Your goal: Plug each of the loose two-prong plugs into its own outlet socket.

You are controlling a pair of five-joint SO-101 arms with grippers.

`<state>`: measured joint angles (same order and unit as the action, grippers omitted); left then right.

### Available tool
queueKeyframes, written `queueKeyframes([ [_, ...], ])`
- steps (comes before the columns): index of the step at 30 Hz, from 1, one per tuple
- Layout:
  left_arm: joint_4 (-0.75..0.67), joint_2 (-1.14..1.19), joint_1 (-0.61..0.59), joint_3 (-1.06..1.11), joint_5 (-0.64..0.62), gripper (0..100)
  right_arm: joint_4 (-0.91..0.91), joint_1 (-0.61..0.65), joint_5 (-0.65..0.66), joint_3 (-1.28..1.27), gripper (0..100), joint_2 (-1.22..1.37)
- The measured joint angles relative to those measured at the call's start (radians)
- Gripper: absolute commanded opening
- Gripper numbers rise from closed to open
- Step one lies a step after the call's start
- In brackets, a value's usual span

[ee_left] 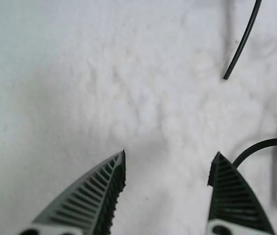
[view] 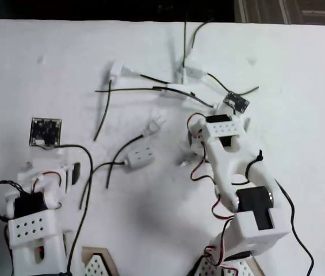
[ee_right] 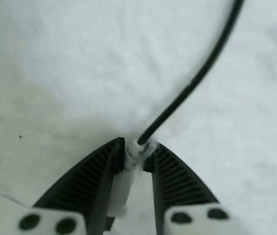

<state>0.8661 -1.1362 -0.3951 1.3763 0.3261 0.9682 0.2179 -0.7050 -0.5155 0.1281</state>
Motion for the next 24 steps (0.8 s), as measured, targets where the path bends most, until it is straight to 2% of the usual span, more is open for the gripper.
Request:
queueKeyframes([
  [8,0.0,0.0,0.0,0.0,0.0,28,0.095,0.003,0.034,0.0,1.7,-0.195],
  [13,0.0,0.0,0.0,0.0,0.0,28,0.14,0.006,0.285,0.0,1.7,-0.334],
  [19,0.0,0.0,0.0,0.0,0.0,28,0.245,0.002,0.621,-0.003,1.7,-0.368],
  [24,0.0,0.0,0.0,0.0,0.0,28,0.221,0.005,0.876,-0.084,1.7,-0.368],
])
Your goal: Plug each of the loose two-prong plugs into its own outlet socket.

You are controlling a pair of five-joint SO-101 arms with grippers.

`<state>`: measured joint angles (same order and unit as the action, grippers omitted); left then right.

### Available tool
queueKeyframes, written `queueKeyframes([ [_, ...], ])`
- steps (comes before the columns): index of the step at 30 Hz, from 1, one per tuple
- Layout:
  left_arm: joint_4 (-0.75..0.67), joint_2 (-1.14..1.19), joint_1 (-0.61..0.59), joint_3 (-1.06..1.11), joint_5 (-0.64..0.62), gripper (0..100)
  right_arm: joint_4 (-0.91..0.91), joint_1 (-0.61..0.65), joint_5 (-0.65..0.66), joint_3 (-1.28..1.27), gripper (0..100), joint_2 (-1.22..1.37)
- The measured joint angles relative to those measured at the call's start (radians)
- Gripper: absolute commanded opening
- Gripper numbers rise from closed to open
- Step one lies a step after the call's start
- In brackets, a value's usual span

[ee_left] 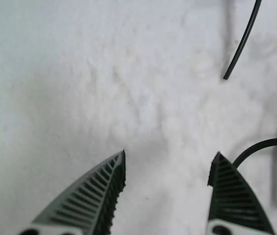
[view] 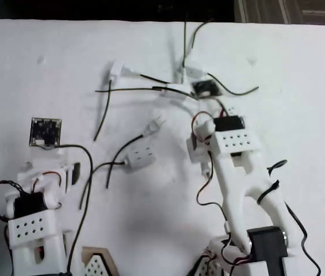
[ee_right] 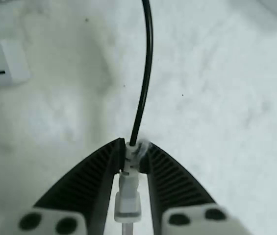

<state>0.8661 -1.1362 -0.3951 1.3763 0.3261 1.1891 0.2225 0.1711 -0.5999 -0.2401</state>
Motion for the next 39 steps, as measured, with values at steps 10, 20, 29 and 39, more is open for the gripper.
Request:
queueKeyframes([
  [10,0.0,0.0,0.002,0.006,0.0,28,-0.203,0.0,0.253,-0.193,2.2,0.0],
  [20,0.0,0.0,0.002,0.006,0.0,28,-0.127,0.044,0.278,-0.201,15.6,-0.009],
  [29,0.0,0.0,0.002,0.006,0.0,28,0.08,0.061,0.278,-0.126,16.1,-0.012],
  [39,0.0,0.0,0.002,0.006,0.0,28,0.117,-0.015,0.279,-0.081,15.9,-0.012],
])
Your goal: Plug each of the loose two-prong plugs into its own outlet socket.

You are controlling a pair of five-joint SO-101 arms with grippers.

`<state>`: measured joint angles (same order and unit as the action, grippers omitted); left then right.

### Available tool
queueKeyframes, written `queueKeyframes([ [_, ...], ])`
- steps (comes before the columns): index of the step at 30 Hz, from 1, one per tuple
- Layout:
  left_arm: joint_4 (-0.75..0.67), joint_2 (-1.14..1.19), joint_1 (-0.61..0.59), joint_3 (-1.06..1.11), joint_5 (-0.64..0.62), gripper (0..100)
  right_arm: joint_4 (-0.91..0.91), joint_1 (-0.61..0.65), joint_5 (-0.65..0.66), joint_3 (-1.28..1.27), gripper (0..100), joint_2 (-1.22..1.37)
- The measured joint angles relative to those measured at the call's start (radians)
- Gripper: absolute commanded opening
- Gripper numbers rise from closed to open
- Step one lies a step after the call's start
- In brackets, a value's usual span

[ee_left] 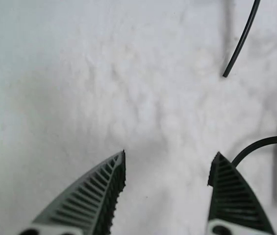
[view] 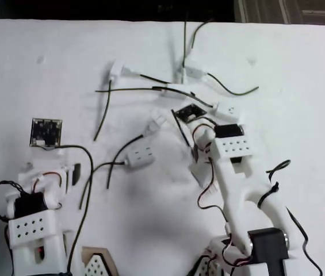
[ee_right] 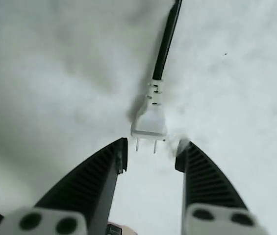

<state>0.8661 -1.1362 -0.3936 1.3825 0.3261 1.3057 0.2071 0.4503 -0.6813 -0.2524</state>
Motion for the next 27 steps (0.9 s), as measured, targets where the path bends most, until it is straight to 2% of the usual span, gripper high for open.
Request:
queueKeyframes([
  [5,0.0,0.0,0.0,0.0,0.0,28,-0.009,0.006,0.0,0.002,15.9,0.025],
  [13,0.0,0.0,0.0,0.0,0.0,28,-0.13,-0.002,0.0,0.005,15.9,0.242],
  [23,0.0,0.0,0.0,0.0,0.0,28,-0.132,0.012,-0.003,0.012,15.9,0.25],
  [27,0.0,0.0,0.0,0.0,0.0,28,-0.072,0.008,-0.002,0.071,16.2,0.207],
])
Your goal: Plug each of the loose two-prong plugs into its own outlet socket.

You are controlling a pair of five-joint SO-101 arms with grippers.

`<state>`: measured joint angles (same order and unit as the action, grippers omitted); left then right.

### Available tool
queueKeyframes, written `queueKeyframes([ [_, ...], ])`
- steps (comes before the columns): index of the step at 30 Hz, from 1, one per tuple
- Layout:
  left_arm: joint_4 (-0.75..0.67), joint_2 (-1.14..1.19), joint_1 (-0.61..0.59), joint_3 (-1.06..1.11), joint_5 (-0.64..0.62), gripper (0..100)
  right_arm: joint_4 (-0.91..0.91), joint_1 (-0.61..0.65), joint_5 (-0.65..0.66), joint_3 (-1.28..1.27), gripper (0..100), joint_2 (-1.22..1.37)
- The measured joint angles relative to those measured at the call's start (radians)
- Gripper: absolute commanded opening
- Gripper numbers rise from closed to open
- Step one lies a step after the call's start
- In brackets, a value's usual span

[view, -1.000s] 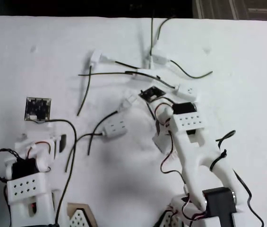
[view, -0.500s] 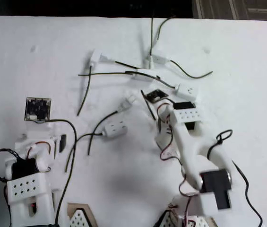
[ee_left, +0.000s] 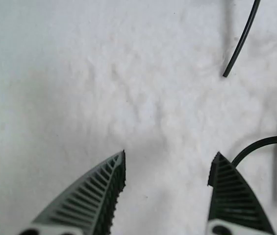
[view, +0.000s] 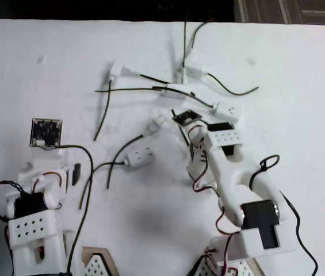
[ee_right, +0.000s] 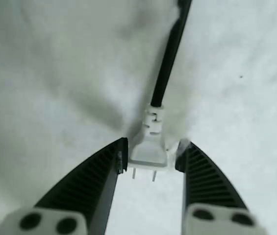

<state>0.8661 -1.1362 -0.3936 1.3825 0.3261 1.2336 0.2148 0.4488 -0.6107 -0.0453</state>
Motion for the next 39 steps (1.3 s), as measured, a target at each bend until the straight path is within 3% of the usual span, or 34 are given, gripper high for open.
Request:
queueKeyframes([
  [9,0.0,0.0,0.0,0.0,0.0,28,0.106,-0.051,0.002,0.072,16.2,-0.055],
  [17,0.0,0.0,0.0,0.0,0.0,28,0.087,-0.055,0.002,0.074,15.9,0.103],
  [29,0.0,0.0,0.0,0.0,0.0,28,0.055,0.044,-0.064,0.098,15.8,0.221],
  [34,0.0,0.0,0.0,0.0,0.0,28,0.055,0.044,-0.074,0.101,1.9,0.222],
  [39,0.0,0.0,0.0,0.0,0.0,28,0.048,0.043,-0.074,0.103,1.6,0.229],
])
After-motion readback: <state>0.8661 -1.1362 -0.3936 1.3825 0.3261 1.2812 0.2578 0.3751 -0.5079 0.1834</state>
